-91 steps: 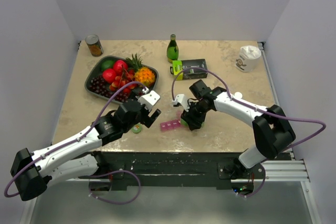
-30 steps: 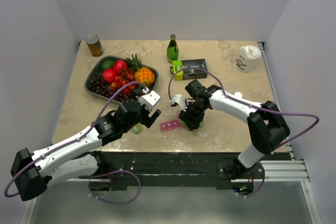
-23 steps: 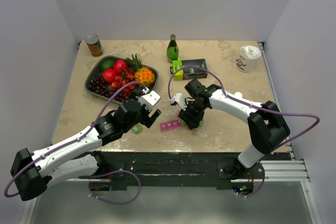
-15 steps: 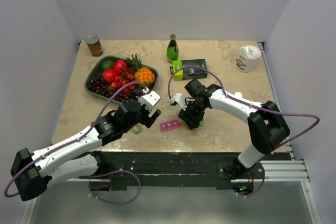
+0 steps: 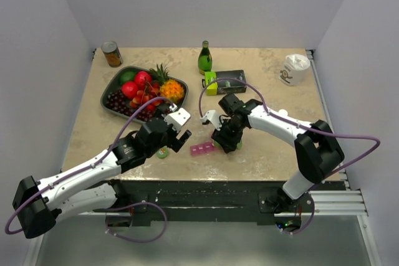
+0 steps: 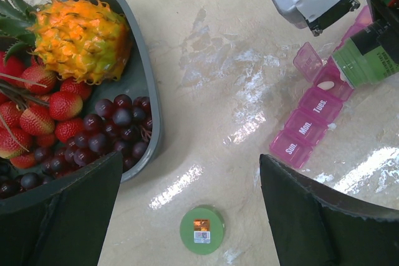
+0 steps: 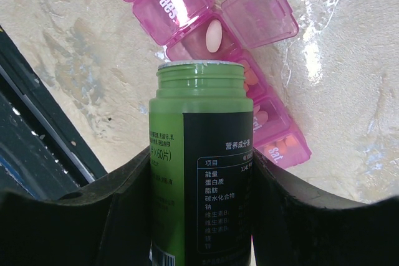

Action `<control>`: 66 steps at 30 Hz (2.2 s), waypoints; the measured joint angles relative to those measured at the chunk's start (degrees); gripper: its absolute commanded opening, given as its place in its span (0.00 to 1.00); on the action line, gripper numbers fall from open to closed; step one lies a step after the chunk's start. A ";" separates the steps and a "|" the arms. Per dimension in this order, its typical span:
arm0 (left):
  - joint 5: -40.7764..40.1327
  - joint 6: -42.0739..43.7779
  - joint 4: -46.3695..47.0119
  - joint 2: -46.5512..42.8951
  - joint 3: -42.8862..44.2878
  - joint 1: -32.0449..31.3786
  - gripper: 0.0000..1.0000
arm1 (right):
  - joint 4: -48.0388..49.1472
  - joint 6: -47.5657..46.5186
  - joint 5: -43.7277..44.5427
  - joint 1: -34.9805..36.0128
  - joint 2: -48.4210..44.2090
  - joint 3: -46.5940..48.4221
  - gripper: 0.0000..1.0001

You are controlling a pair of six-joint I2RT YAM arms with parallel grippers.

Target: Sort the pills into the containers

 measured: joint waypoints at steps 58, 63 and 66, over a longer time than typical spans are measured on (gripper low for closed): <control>0.02 0.07 -0.02 -0.09 0.00 0.00 0.95 | -4.17 1.07 1.84 1.49 3.28 3.19 0.00; 0.02 0.07 -0.02 -0.24 0.00 0.00 0.95 | -4.44 1.09 1.97 1.62 3.78 3.63 0.00; 0.02 0.07 -0.02 -0.31 0.00 0.00 0.95 | -4.79 1.11 2.01 1.77 3.78 3.93 0.00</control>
